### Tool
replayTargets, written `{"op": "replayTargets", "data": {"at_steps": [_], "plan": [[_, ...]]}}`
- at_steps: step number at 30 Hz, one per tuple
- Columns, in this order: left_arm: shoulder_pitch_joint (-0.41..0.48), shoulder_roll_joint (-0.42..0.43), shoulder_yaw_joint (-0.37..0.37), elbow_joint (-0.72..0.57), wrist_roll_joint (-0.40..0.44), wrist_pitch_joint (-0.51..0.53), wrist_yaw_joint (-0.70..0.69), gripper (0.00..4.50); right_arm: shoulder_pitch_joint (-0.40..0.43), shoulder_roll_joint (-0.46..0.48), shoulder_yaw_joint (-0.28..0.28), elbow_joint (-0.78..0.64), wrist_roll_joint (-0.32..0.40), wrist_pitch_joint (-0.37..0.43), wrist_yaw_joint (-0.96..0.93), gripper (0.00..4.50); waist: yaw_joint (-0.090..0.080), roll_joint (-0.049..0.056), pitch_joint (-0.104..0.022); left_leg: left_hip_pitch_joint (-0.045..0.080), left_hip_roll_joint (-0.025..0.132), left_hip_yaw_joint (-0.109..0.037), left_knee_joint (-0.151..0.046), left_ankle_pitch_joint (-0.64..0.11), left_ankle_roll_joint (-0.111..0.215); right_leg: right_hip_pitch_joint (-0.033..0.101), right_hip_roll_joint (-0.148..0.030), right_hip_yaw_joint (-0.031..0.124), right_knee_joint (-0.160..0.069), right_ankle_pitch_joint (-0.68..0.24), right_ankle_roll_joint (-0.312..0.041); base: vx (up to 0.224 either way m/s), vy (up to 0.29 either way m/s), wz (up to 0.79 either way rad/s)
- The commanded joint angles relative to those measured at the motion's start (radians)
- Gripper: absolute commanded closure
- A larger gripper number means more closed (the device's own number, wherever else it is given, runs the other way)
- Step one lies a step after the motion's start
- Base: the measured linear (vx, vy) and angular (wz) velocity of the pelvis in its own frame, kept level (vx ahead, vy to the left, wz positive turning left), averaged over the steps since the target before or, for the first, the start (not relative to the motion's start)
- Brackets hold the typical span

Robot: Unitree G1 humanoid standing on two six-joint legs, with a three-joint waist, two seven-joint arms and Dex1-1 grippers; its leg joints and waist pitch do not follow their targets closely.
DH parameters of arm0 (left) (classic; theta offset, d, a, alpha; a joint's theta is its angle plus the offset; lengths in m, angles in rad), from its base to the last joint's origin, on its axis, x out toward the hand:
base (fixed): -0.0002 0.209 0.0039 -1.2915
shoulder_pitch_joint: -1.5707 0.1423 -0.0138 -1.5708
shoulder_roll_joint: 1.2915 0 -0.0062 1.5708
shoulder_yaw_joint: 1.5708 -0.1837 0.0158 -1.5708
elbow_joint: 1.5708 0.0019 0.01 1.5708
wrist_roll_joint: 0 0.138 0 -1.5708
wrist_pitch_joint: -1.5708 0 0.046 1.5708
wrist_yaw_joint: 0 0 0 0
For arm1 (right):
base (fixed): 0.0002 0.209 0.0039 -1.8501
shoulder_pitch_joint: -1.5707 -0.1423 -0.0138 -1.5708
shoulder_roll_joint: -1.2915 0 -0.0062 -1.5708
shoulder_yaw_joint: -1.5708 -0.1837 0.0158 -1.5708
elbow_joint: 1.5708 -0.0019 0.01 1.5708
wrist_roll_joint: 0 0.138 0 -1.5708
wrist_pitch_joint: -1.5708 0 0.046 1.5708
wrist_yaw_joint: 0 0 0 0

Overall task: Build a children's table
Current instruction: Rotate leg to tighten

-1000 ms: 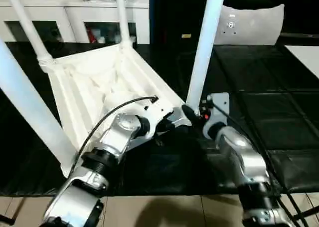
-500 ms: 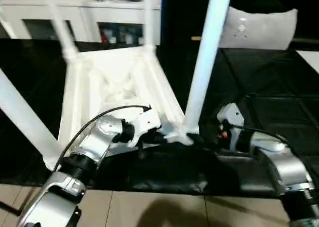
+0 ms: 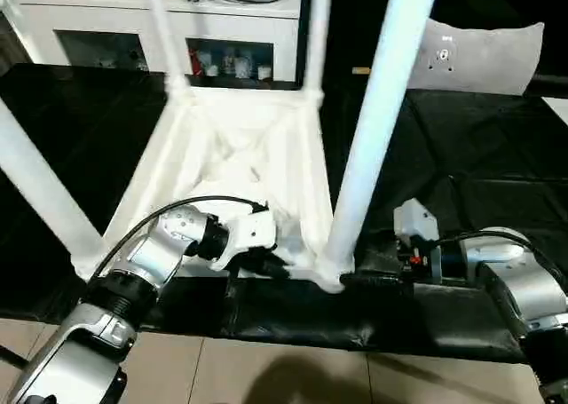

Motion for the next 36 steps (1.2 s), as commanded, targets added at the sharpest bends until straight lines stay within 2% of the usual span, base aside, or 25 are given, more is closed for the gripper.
{"op": "replayTargets", "data": {"at_steps": [1,6,8,11,13,20,23,24,25,26,27,29,30,32,33,34,35,36], "plan": [[-0.001,-0.003,-0.051,-0.022,0.025,-0.016,-0.041,4.5,-0.014,0.0,0.009,0.004,-0.001,-0.006,0.017,1.37,-0.004,-0.012,-0.068,-0.011,0.08,-0.03,-0.057,0.055,0.109,0.08,-0.11,0.101,-0.066,-0.157,0.04,0.0,0.0,0.0],[-0.002,0.001,-0.055,-0.025,0.026,-0.025,-0.063,4.5,-0.03,0.016,0.006,0.025,0.015,-0.005,0.035,1.66,0.0,-0.014,-0.07,-0.012,0.08,-0.029,-0.056,0.065,0.11,0.079,-0.112,0.102,-0.064,-0.146,0.036,0.0,0.0,0.0],[-0.001,0.003,-0.057,-0.029,0.027,-0.024,-0.072,4.5,-0.033,0.02,0.007,0.029,0.025,0.002,0.05,1.99,0.002,-0.013,-0.07,-0.01,0.083,-0.031,-0.056,0.069,0.109,0.078,-0.111,0.102,-0.063,-0.143,0.034,0.0,0.0,0.0],[0.0,0.007,-0.062,-0.033,0.031,-0.022,-0.077,4.5,-0.033,0.018,0.014,0.031,0.04,0.02,0.071,2.03,0.003,-0.013,-0.07,-0.01,0.083,-0.03,-0.056,0.07,0.109,0.079,-0.112,0.103,-0.062,-0.142,0.035,0.0,0.0,0.0],[0.001,0.009,-0.064,-0.034,0.031,-0.022,-0.078,4.5,-0.031,0.016,0.016,0.029,0.046,0.025,0.079,2.37,0.004,-0.013,-0.071,-0.01,0.084,-0.031,-0.055,0.075,0.11,0.079,-0.112,0.103,-0.061,-0.135,0.034,0.0,0.0,0.0],[0.007,0.012,-0.064,-0.036,0.031,-0.017,-0.085,4.5,-0.004,0.007,0.027,-0.001,0.057,0.051,0.112,2.6,0.005,-0.011,-0.069,-0.011,0.081,-0.03,-0.056,0.063,0.102,0.079,-0.11,0.101,-0.066,-0.153,0.047,0.0,0.0,0.0],[0.01,0.001,-0.055,-0.034,0.024,0.019,-0.071,4.5,0.015,0.017,0.025,-0.024,0.069,0.077,0.1,2.61,0.007,-0.012,-0.068,-0.01,0.081,-0.03,-0.056,0.062,0.1,0.079,-0.11,0.101,-0.066,-0.152,0.053,0.0,0.0,0.0],[0.011,-0.004,-0.05,-0.034,0.02,0.034,-0.062,4.5,0.022,0.021,0.024,-0.035,0.076,0.091,0.092,2.61,0.007,-0.006,-0.067,-0.01,0.082,-0.031,-0.057,0.061,0.098,0.079,-0.11,0.1,-0.067,-0.152,0.052,0.0,0.0,0.0],[0.011,-0.006,-0.046,-0.035,0.018,0.042,-0.057,4.5,0.026,0.024,0.023,-0.041,0.079,0.099,0.085,2.61,0.006,-0.008,-0.067,-0.009,0.083,-0.031,-0.057,0.06,0.097,0.078,-0.108,0.1,-0.068,-0.153,0.052,0.0,0.0,0.0],[0.007,-0.03,-0.02,-0.04,-0.001,0.114,-0.015,4.5,0.043,0.058,0.013,-0.077,0.085,0.159,0.004,2.61,0.004,-0.009,-0.065,-0.007,0.088,-0.031,-0.06,0.058,0.093,0.078,-0.111,0.102,-0.07,-0.158,0.045,0.0,0.0,0.0],[0.004,-0.038,-0.011,-0.041,-0.005,0.139,0.002,4.5,0.048,0.07,0.011,-0.087,0.085,0.175,-0.025,2.61,0.007,-0.009,-0.064,-0.006,0.087,-0.033,-0.06,0.057,0.089,0.077,-0.112,0.101,-0.072,-0.167,0.047,0.0,0.0,0.0],[-0.006,-0.06,0.007,-0.035,-0.004,0.178,0.056,4.5,0.053,0.108,0.01,-0.096,0.063,0.208,-0.116,2.61,-0.001,-0.009,-0.053,-0.001,0.082,-0.03,-0.068,0.002,0.065,0.076,-0.112,0.096,-0.092,-0.262,0.06,0.0,0.0,0.0],[-0.015,-0.082,0.022,-0.031,0.004,0.207,0.11,4.5,0.052,0.157,0.001,-0.092,0.044,0.233,-0.209,2.61,-0.009,0.001,-0.042,0.012,0.064,-0.023,-0.069,-0.08,0.029,0.073,-0.107,0.082,-0.124,-0.421,0.106,0.0,0.0,0.0],[-0.019,-0.091,0.027,-0.031,0.008,0.219,0.132,4.5,0.051,0.179,-0.006,-0.09,0.042,0.242,-0.243,2.62,-0.021,-0.005,-0.038,0.024,0.057,-0.021,-0.065,-0.129,0.017,0.069,-0.1,0.065,-0.149,-0.506,0.145,0.0,0.0,0.0],[-0.03,-0.119,0.046,-0.026,0.007,0.255,0.189,4.5,0.044,0.219,-0.012,-0.076,0.016,0.241,-0.316,2.62,-0.037,-0.002,-0.035,0.03,0.06,-0.024,-0.064,-0.171,0.011,0.072,-0.096,0.047,-0.166,-0.55,0.165,0.0,0.0,0.0],[-0.041,-0.144,0.063,-0.021,0.004,0.285,0.236,4.5,0.034,0.251,-0.015,-0.056,-0.017,0.231,-0.388,2.62,-0.055,0.007,-0.039,0.034,0.08,-0.034,-0.067,-0.202,0.009,0.082,-0.101,0.035,-0.174,-0.542,0.165,0.0,0.0,0.0],[-0.051,-0.173,0.082,-0.019,-0.002,0.318,0.283,4.5,0.02,0.289,-0.022,-0.032,-0.054,0.226,-0.475,2.62,-0.066,0.011,-0.04,0.027,0.094,-0.042,-0.071,-0.218,0.009,0.091,-0.103,0.033,-0.17,-0.519,0.158,0.0,0.0,0.0],[-0.064,-0.208,0.104,-0.02,-0.008,0.363,0.34,4.5,0.0,0.339,-0.041,-0.005,-0.088,0.24,-0.591,2.62,-0.083,0.019,-0.042,0.008,0.144,-0.067,-0.095,-0.277,0.009,0.114,-0.11,0.047,-0.131,-0.449,0.127,0.0,0.0,0.0]]}}
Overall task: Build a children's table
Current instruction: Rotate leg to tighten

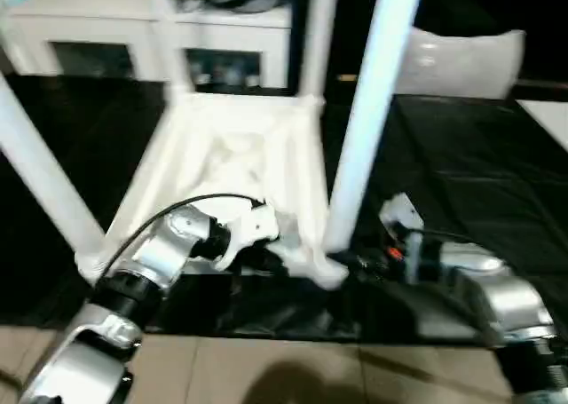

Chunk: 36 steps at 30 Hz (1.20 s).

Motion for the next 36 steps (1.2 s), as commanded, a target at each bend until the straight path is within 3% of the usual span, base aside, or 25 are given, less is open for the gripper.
{"op": "replayTargets", "data": {"at_steps": [1,2,3,4,5,6,7,8,9,11,12,14,15,18,21,23,24,25,29,31,36], "plan": [[-0.045,-0.084,0.018,-0.033,-0.044,0.031,0.082,4.5,-0.022,0.062,0.065,0.019,-0.027,0.019,-0.084,2.62,-0.01,0.011,-0.046,-0.024,0.167,-0.086,-0.129,-0.35,0.017,0.072,-0.13,0.124,-0.007,-0.347,0.073,0.0,0.0,0.0],[-0.052,-0.106,0.031,-0.033,-0.047,0.053,0.117,4.5,-0.037,0.095,0.048,0.035,-0.031,0.04,-0.151,2.63,-0.013,0.012,-0.044,-0.017,0.167,-0.085,-0.135,-0.382,0.004,0.067,-0.138,0.14,0.006,-0.309,0.048,0.0,0.0,0.0],[-0.058,-0.125,0.043,-0.032,-0.047,0.07,0.15,4.5,-0.048,0.119,0.036,0.046,-0.034,0.056,-0.206,2.63,-0.018,-0.029,-0.035,0.01,0.04,-0.036,-0.072,-0.298,-0.029,0.014,-0.148,0.141,-0.091,-0.53,0.054,0.0,0.0,0.0],[-0.068,-0.149,0.06,-0.017,-0.048,0.075,0.199,4.5,-0.065,0.147,0.022,0.066,-0.039,0.064,-0.269,2.63,-0.01,-0.032,-0.037,0.021,-0.005,-0.014,-0.038,-0.215,-0.011,0.003,-0.145,0.125,-0.107,-0.636,0.077,0.0,0.0,0.0],[-0.077,-0.169,0.076,-0.007,-0.046,0.08,0.24,4.5,-0.079,0.172,0.006,0.082,-0.045,0.073,-0.321,2.63,-0.005,-0.037,-0.043,-0.001,-0.022,-0.005,-0.034,-0.146,0.022,0.024,-0.146,0.131,-0.099,-0.666,0.098,0.0,0.0,0.0],[-0.089,-0.194,0.098,0.009,-0.046,0.079,0.299,4.5,-0.102,0.206,-0.022,0.114,-0.047,0.076,-0.393,2.63,0.005,-0.023,-0.061,-0.039,-0.007,-0.019,-0.056,-0.019,0.063,0.042,-0.114,0.122,-0.083,-0.539,0.139,0.0,0.0,0.0],[-0.095,-0.206,0.108,0.018,-0.045,0.075,0.328,4.5,-0.115,0.223,-0.038,0.133,-0.042,0.07,-0.423,2.63,0.002,-0.02,-0.066,-0.04,0.01,-0.029,-0.061,0.011,0.067,0.038,-0.11,0.126,-0.071,-0.439,0.117,0.0,0.0,0.0],[-0.104,-0.226,0.118,0.029,-0.038,0.068,0.367,4.5,-0.132,0.256,-0.068,0.163,-0.034,0.048,-0.463,2.28,-0.003,-0.013,-0.072,-0.036,0.043,-0.045,-0.059,0.075,0.077,0.026,-0.11,0.133,-0.045,-0.26,0.055,0.0,0.0,0.0],[-0.106,-0.23,0.116,0.029,-0.032,0.067,0.375,4.5,-0.136,0.263,-0.072,0.171,-0.037,0.032,-0.472,2.07,-0.006,-0.016,-0.078,-0.04,0.055,-0.051,-0.054,0.124,0.093,0.029,-0.119,0.14,-0.016,-0.126,-0.004,0.0,0.0,0.0],[-0.105,-0.23,0.108,0.025,-0.022,0.066,0.376,4.5,-0.138,0.27,-0.076,0.175,-0.04,0.018,-0.472,1.9,-0.004,-0.016,-0.082,-0.044,0.053,-0.048,-0.049,0.177,0.121,0.028,-0.123,0.147,0.006,-0.005,-0.06,0.0,0.0,0.0],[-0.102,-0.228,0.1,0.021,-0.016,0.067,0.374,4.5,-0.138,0.275,-0.077,0.176,-0.043,0.011,-0.473,1.83,-0.001,-0.019,-0.078,-0.047,0.048,-0.04,-0.047,0.195,0.169,0.027,-0.127,0.15,0.013,0.072,-0.117,0.0,0.0,0.0],[-0.092,-0.22,0.084,0.009,-0.009,0.065,0.354,4.5,-0.131,0.272,-0.074,0.165,-0.047,0.001,-0.467,1.58,0.003,-0.02,-0.076,-0.044,0.047,-0.036,-0.047,0.181,0.182,0.027,-0.127,0.15,0.01,0.059,-0.127,0.0,0.0,0.0],[-0.07,-0.197,0.06,-0.011,0.0,0.055,0.312,4.5,-0.11,0.245,-0.063,0.137,-0.054,-0.017,-0.442,1.44,0.008,-0.021,-0.073,-0.045,0.046,-0.033,-0.049,0.15,0.185,0.03,-0.128,0.148,0.002,0.002,-0.112,0.0,0.0,0.0],[-0.059,-0.182,0.046,-0.02,0.006,0.043,0.289,4.5,-0.098,0.228,-0.066,0.121,-0.05,-0.024,-0.422,1.32,0.013,-0.018,-0.068,-0.038,0.048,-0.031,-0.052,0.106,0.162,0.025,-0.123,0.148,-0.011,-0.098,-0.078,0.0,0.0,0.0],[-0.044,-0.159,0.032,-0.027,0.008,0.026,0.261,4.5,-0.078,0.191,-0.068,0.089,-0.041,-0.04,-0.369,1.08,0.018,-0.017,-0.066,-0.037,0.052,-0.032,-0.055,0.085,0.144,0.026,-0.123,0.148,-0.015,-0.138,-0.059,0.0,0.0,0.0],[-0.027,-0.131,0.02,-0.041,0.002,0.007,0.214,4.5,-0.054,0.138,-0.067,0.047,-0.024,-0.063,-0.293,0.89,0.022,-0.016,-0.064,-0.037,0.048,-0.03,-0.055,0.067,0.135,0.027,-0.122,0.148,-0.021,-0.162,-0.049,0.0,0.0,0.0],[-0.012,-0.108,0.008,-0.053,-0.004,-0.006,0.17,4.5,-0.035,0.085,-0.057,0.009,-0.016,-0.084,-0.215,0.68,0.028,-0.018,-0.062,-0.038,0.047,-0.029,-0.057,0.049,0.131,0.03,-0.121,0.147,-0.025,-0.19,-0.023,0.0,0.0,0.0],[-0.007,-0.099,0.005,-0.058,-0.005,-0.012,0.155,4.5,-0.03,0.064,-0.05,-0.001,-0.016,-0.09,-0.188,0.68,0.031,-0.013,-0.062,-0.038,0.046,-0.029,-0.056,0.045,0.132,0.029,-0.121,0.147,-0.027,-0.195,-0.017,0.0,0.0,0.0],[0.017,-0.054,-0.017,-0.068,-0.009,-0.073,0.07,4.5,-0.005,-0.038,-0.014,-0.034,-0.014,-0.138,-0.036,0.45,0.044,-0.016,-0.06,-0.036,0.042,-0.027,-0.057,0.018,0.125,0.026,-0.115,0.143,-0.036,-0.24,0.016,0.0,0.0,0.0],[0.033,-0.013,-0.037,-0.079,-0.023,-0.133,-0.02,4.5,0.006,-0.097,-0.009,-0.052,0.022,-0.143,0.093,0.45,0.049,-0.018,-0.06,-0.034,0.038,-0.025,-0.058,-0.005,0.119,0.027,-0.112,0.141,-0.042,-0.28,0.043,0.0,0.0,0.0],[0.046,0.053,-0.081,-0.101,-0.031,-0.211,-0.163,4.5,0.004,-0.178,0.02,-0.042,0.052,-0.183,0.268,0.45,0.06,-0.02,-0.061,-0.03,0.05,-0.03,-0.061,0.001,0.117,0.024,-0.116,0.141,-0.037,-0.265,0.029,0.0,0.0,0.0]]}}
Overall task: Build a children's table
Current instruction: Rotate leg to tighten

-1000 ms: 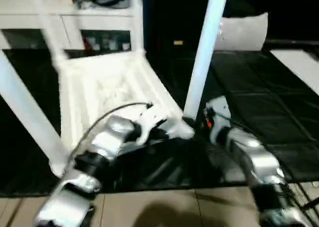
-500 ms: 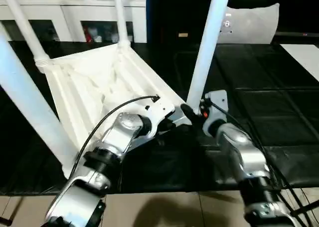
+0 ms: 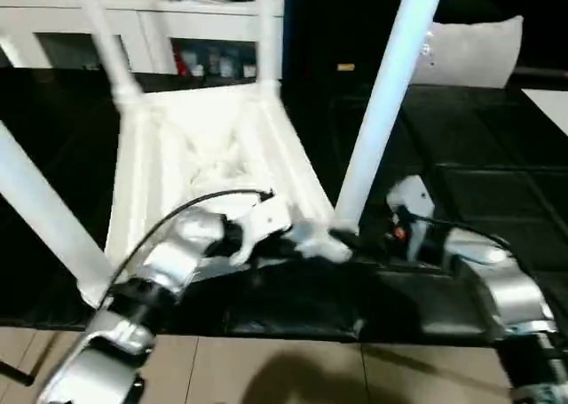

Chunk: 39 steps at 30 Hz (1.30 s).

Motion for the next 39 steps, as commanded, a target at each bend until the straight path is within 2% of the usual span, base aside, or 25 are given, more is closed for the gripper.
{"op": "replayTargets", "data": {"at_steps": [1,5,6,10,14,17,18,19,23,26,30,35,36,38,39], "plan": [[0.001,0.009,-0.057,-0.04,0.003,-0.054,-0.089,4.5,-0.004,-0.032,0.017,-0.009,0.028,-0.032,0.093,0.45,-0.002,-0.006,-0.069,-0.008,0.078,-0.03,-0.065,0.001,0.105,0.076,-0.113,0.097,-0.084,-0.264,0.042,0.0,0.0,0.0],[-0.007,0.031,-0.071,-0.026,0.008,-0.102,-0.131,4.5,-0.012,-0.07,0.045,0.007,0.046,-0.054,0.199,0.45,0.006,-0.005,-0.072,-0.008,0.085,-0.033,-0.064,0.029,0.111,0.075,-0.116,0.099,-0.074,-0.218,0.012,0.0,0.0,0.0],[-0.009,0.039,-0.076,-0.021,0.007,-0.119,-0.152,4.5,-0.016,-0.078,0.054,0.013,0.051,-0.057,0.239,0.61,0.008,-0.01,-0.072,-0.012,0.083,-0.032,-0.062,0.037,0.117,0.078,-0.117,0.1,-0.07,-0.2,0.006,0.0,0.0,0.0],[-0.012,0.057,-0.088,-0.029,-0.006,-0.142,-0.217,4.5,-0.025,-0.092,0.077,0.025,0.063,-0.05,0.32,0.89,0.013,-0.009,-0.073,-0.011,0.086,-0.031,-0.061,0.053,0.127,0.076,-0.117,0.099,-0.066,-0.188,-0.003,0.0,0.0,0.0],[-0.014,0.069,-0.099,-0.035,-0.011,-0.159,-0.252,4.5,-0.029,-0.098,0.099,0.042,0.056,-0.068,0.348,1.23,0.023,-0.009,-0.073,-0.009,0.084,-0.028,-0.062,0.043,0.108,0.075,-0.118,0.099,-0.072,-0.228,0.005,0.0,0.0,0.0],[-0.018,0.075,-0.104,-0.033,-0.009,-0.173,-0.268,4.5,-0.035,-0.101,0.109,0.056,0.058,-0.069,0.375,1.47,0.027,-0.007,-0.073,-0.008,0.088,-0.031,-0.063,0.046,0.104,0.075,-0.118,0.1,-0.069,-0.217,0.001,0.0,0.0,0.0],[-0.019,0.077,-0.103,-0.031,-0.009,-0.176,-0.274,4.5,-0.036,-0.102,0.11,0.058,0.061,-0.066,0.389,1.66,0.028,-0.007,-0.074,-0.009,0.088,-0.03,-0.062,0.047,0.103,0.076,-0.118,0.1,-0.069,-0.213,0.001,0.0,0.0,0.0],[-0.02,0.077,-0.103,-0.03,-0.009,-0.177,-0.276,4.5,-0.036,-0.103,0.111,0.058,0.062,-0.064,0.395,1.66,0.027,-0.009,-0.073,-0.01,0.086,-0.029,-0.062,0.045,0.102,0.077,-0.118,0.1,-0.069,-0.212,0.005,0.0,0.0,0.0],[-0.023,0.08,-0.101,-0.021,-0.009,-0.182,-0.286,4.5,-0.031,-0.112,0.119,0.052,0.073,-0.048,0.425,2.1,0.029,-0.007,-0.074,-0.011,0.083,-0.029,-0.062,0.047,0.099,0.078,-0.115,0.098,-0.071,-0.22,0.02,0.0,0.0,0.0],[-0.024,0.083,-0.103,-0.017,-0.009,-0.184,-0.288,4.5,-0.028,-0.115,0.124,0.054,0.074,-0.05,0.433,2.26,0.031,-0.006,-0.075,-0.01,0.086,-0.031,-0.062,0.051,0.101,0.076,-0.115,0.098,-0.069,-0.207,0.018,0.0,0.0,0.0],[-0.025,0.085,-0.103,-0.012,-0.009,-0.188,-0.29,4.5,-0.026,-0.114,0.128,0.057,0.071,-0.055,0.44,2.5,0.031,-0.007,-0.074,-0.01,0.082,-0.029,-0.062,0.037,0.091,0.078,-0.114,0.096,-0.074,-0.233,0.026,0.0,0.0,0.0],[-0.022,0.075,-0.089,-0.008,-0.014,-0.16,-0.271,4.5,-0.009,-0.099,0.134,0.03,0.081,-0.037,0.434,2.55,0.03,-0.006,-0.075,-0.01,0.085,-0.03,-0.062,0.043,0.093,0.077,-0.114,0.096,-0.071,-0.217,0.023,0.0,0.0,0.0],[-0.019,0.066,-0.077,-0.012,-0.023,-0.126,-0.255,4.5,0.002,-0.083,0.123,0.008,0.106,0.004,0.405,2.56,0.031,-0.004,-0.074,-0.01,0.085,-0.03,-0.063,0.043,0.092,0.078,-0.115,0.097,-0.072,-0.217,0.021,0.0,0.0,0.0],[-0.018,0.063,-0.073,-0.014,-0.027,-0.114,-0.25,4.5,0.006,-0.076,0.119,-0.001,0.116,0.024,0.392,2.56,0.03,-0.005,-0.074,-0.008,0.087,-0.031,-0.064,0.042,0.091,0.077,-0.115,0.097,-0.073,-0.22,0.021,0.0,0.0,0.0],[-0.018,0.055,-0.063,-0.019,-0.034,-0.083,-0.231,4.5,0.012,-0.061,0.114,-0.023,0.122,0.063,0.35,2.56,0.029,-0.005,-0.071,-0.008,0.087,-0.03,-0.065,0.035,0.086,0.078,-0.115,0.097,-0.077,-0.234,0.023,0.0,0.0,0.0]]}}
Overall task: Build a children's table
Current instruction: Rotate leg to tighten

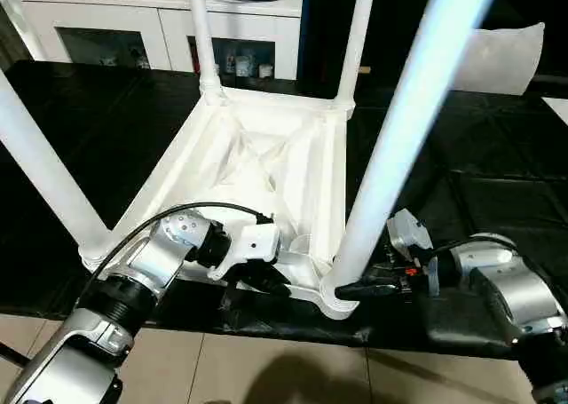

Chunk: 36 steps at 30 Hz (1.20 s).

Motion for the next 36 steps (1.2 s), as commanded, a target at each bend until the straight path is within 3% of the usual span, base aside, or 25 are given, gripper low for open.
{"op": "replayTargets", "data": {"at_steps": [1,3,4,6,7,8,9,10,11,12,13,14,15,16,17,18,19,20,21,22,24,27,34,35,36], "plan": [[-0.014,-0.022,0.005,-0.012,0.003,0.039,0.036,4.5,0.008,0.026,0.011,-0.044,0.045,0.062,-0.03,2.56,-0.004,-0.003,-0.07,-0.009,0.085,-0.031,-0.065,0.028,0.081,0.074,-0.115,0.095,-0.076,-0.245,0.026,0.0,0.0,0.0],[-0.024,-0.064,0.042,-0.011,-0.016,0.118,0.11,4.5,0.005,0.086,0.016,-0.075,0.004,0.172,-0.191,2.56,-0.012,0.0,-0.062,-0.003,0.077,-0.028,-0.071,-0.016,0.054,0.073,-0.111,0.089,-0.096,-0.334,0.053,0.0,0.0,0.0],[-0.028,-0.074,0.05,-0.009,-0.02,0.135,0.128,4.5,0.001,0.104,0.016,-0.075,-0.008,0.195,-0.233,2.56,-0.019,0.0,-0.057,0.002,0.073,-0.027,-0.072,-0.05,0.035,0.07,-0.109,0.082,-0.11,-0.402,0.074,0.0,0.0,0.0],[-0.04,-0.106,0.065,-0.003,-0.021,0.177,0.183,4.5,-0.018,0.172,-0.003,-0.059,-0.034,0.223,-0.355,2.56,-0.044,0.003,-0.044,0.018,0.054,-0.023,-0.064,-0.145,0.01,0.064,-0.1,0.05,-0.153,-0.561,0.142,0.0,0.0,0.0],[-0.043,-0.115,0.069,-0.004,-0.021,0.191,0.198,4.5,-0.024,0.191,-0.011,-0.054,-0.037,0.239,-0.389,2.56,-0.044,0.003,-0.044,0.018,0.054,-0.023,-0.064,-0.145,0.01,0.064,-0.1,0.05,-0.153,-0.561,0.142,0.0,0.0,0.0],[-0.049,-0.141,0.08,-0.007,-0.021,0.227,0.241,4.5,-0.042,0.237,-0.027,-0.041,-0.052,0.28,-0.475,2.56,-0.069,0.011,-0.049,0.021,0.064,-0.031,-0.06,-0.19,0.01,0.076,-0.098,0.024,-0.172,-0.58,0.178,0.0,0.0,0.0],[-0.049,-0.143,0.08,-0.007,-0.021,0.229,0.243,4.5,-0.042,0.239,-0.027,-0.04,-0.053,0.281,-0.479,2.56,-0.095,0.023,-0.052,-0.002,0.107,-0.055,-0.078,-0.224,0.015,0.11,-0.104,0.015,-0.155,-0.507,0.168,0.0,0.0,0.0],[-0.051,-0.154,0.084,-0.01,-0.021,0.245,0.262,4.5,-0.048,0.256,-0.032,-0.038,-0.061,0.297,-0.513,2.56,-0.097,0.034,-0.057,-0.007,0.142,-0.072,-0.093,-0.257,0.024,0.121,-0.111,0.031,-0.126,-0.448,0.149,0.0,0.0,0.0],[-0.06,-0.182,0.098,-0.008,-0.016,0.274,0.317,4.5,-0.059,0.293,-0.041,-0.028,-0.081,0.317,-0.588,2.56,-0.099,0.041,-0.058,-0.004,0.181,-0.086,-0.113,-0.287,0.03,0.123,-0.116,0.056,-0.08,-0.359,0.12,0.0,0.0,0.0],[-0.07,-0.211,0.112,-0.002,-0.009,0.303,0.378,4.5,-0.07,0.329,-0.049,-0.016,-0.103,0.327,-0.661,2.56,-0.119,0.024,-0.042,0.008,0.181,-0.083,-0.135,-0.361,-0.017,0.094,-0.134,0.117,-0.031,-0.208,0.032,0.0,0.0,0.0],[-0.078,-0.232,0.123,0.004,-0.001,0.321,0.425,4.5,-0.077,0.354,-0.053,-0.006,-0.12,0.329,-0.713,2.56,-0.118,0.003,-0.044,0.008,0.121,-0.065,-0.107,-0.343,-0.039,0.087,-0.143,0.116,-0.084,-0.346,0.05,0.0,0.0,0.0],[-0.084,-0.245,0.13,0.009,0.006,0.331,0.455,4.5,-0.082,0.37,-0.057,0.001,-0.135,0.327,-0.749,2.56,-0.107,-0.014,-0.042,0.029,0.051,-0.036,-0.062,-0.268,-0.047,0.059,-0.136,0.098,-0.133,-0.533,0.094,0.0,0.0,0.0],[-0.088,-0.255,0.136,0.013,0.013,0.337,0.48,4.5,-0.086,0.383,-0.059,0.007,-0.147,0.323,-0.778,2.56,-0.088,-0.023,-0.044,-0.009,-0.011,-0.005,-0.018,-0.077,0.04,0.08,-0.135,0.077,-0.145,-0.731,0.201,0.0,0.0,0.0],[-0.104,-0.295,0.166,0.032,0.017,0.359,0.571,4.5,-0.105,0.428,-0.082,0.045,-0.173,0.312,-0.878,2.56,-0.084,-0.014,-0.055,-0.024,-0.007,-0.009,-0.035,-0.042,0.05,0.092,-0.118,0.073,-0.135,-0.661,0.217,0.02,-0.022,-0.2],[-0.11,-0.309,0.176,0.038,0.019,0.364,0.604,4.5,-0.113,0.447,-0.098,0.063,-0.173,0.309,-0.911,2.56,-0.083,-0.006,-0.062,-0.032,0.009,-0.019,-0.053,-0.013,0.056,0.096,-0.106,0.073,-0.128,-0.56,0.212,0.0,0.0,0.0],[-0.118,-0.326,0.185,0.045,0.029,0.368,0.652,4.5,-0.123,0.469,-0.115,0.088,-0.177,0.296,-0.955,2.56,-0.098,0.009,-0.071,-0.016,0.067,-0.05,-0.061,0.05,0.058,0.075,-0.096,0.074,-0.104,-0.302,0.132,0.0,0.0,0.0],[-0.122,-0.331,0.186,0.047,0.036,0.368,0.671,4.5,-0.127,0.477,-0.121,0.098,-0.178,0.289,-0.972,2.56,-0.101,0.008,-0.071,-0.013,0.075,-0.054,-0.06,0.055,0.059,0.071,-0.101,0.079,-0.097,-0.256,0.103,0.0,0.0,0.0],[-0.123,-0.333,0.185,0.047,0.04,0.365,0.68,4.5,-0.129,0.483,-0.129,0.104,-0.169,0.28,-0.972,2.56,-0.1,0.005,-0.071,-0.017,0.069,-0.05,-0.06,0.057,0.064,0.076,-0.108,0.084,-0.088,-0.215,0.059,0.0,0.0,0.0],[-0.123,-0.336,0.187,0.045,0.042,0.364,0.691,4.5,-0.129,0.491,-0.141,0.104,-0.161,0.278,-0.975,2.21,-0.095,0.006,-0.077,-0.025,0.062,-0.046,-0.058,0.076,0.076,0.085,-0.113,0.089,-0.075,-0.169,0.03,0.0,0.0,0.0],[-0.123,-0.337,0.188,0.043,0.041,0.365,0.692,4.5,-0.128,0.492,-0.143,0.103,-0.159,0.274,-0.974,2.0,-0.094,0.006,-0.077,-0.027,0.063,-0.047,-0.056,0.093,0.087,0.084,-0.112,0.092,-0.07,-0.142,0.02,0.0,0.0,0.0],[-0.114,-0.341,0.187,0.019,0.044,0.369,0.688,4.5,-0.118,0.497,-0.16,0.089,-0.155,0.244,-0.964,1.8,-0.09,0.01,-0.075,-0.025,0.074,-0.049,-0.056,0.119,0.118,0.081,-0.115,0.092,-0.063,-0.094,-0.012,0.0,0.0,0.0],[-0.085,-0.311,0.159,-0.016,0.044,0.359,0.624,4.5,-0.09,0.459,-0.147,0.066,-0.174,0.189,-0.926,1.42,-0.086,0.009,-0.072,-0.022,0.077,-0.045,-0.057,0.104,0.124,0.081,-0.119,0.095,-0.064,-0.099,-0.028,0.0,0.0,0.0],[-0.051,-0.242,0.121,-0.031,0.046,0.279,0.526,4.5,-0.058,0.358,-0.159,0.044,-0.146,0.109,-0.779,0.95,-0.078,0.011,-0.067,-0.017,0.074,-0.041,-0.061,0.049,0.117,0.08,-0.116,0.094,-0.078,-0.181,-0.009,0.0,0.0,0.0],[-0.043,-0.226,0.116,-0.033,0.044,0.275,0.498,4.5,-0.05,0.331,-0.158,0.031,-0.138,0.097,-0.732,0.95,-0.075,0.015,-0.067,-0.017,0.073,-0.04,-0.06,0.041,0.113,0.08,-0.115,0.093,-0.081,-0.198,-0.001,0.0,0.0,0.0],[-0.035,-0.21,0.109,-0.033,0.042,0.265,0.467,4.5,-0.042,0.298,-0.149,0.018,-0.133,0.081,-0.675,0.7,-0.072,0.013,-0.066,-0.017,0.073,-0.04,-0.061,0.034,0.112,0.081,-0.114,0.092,-0.083,-0.212,0.007,0.0,0.0,0.0]]}}
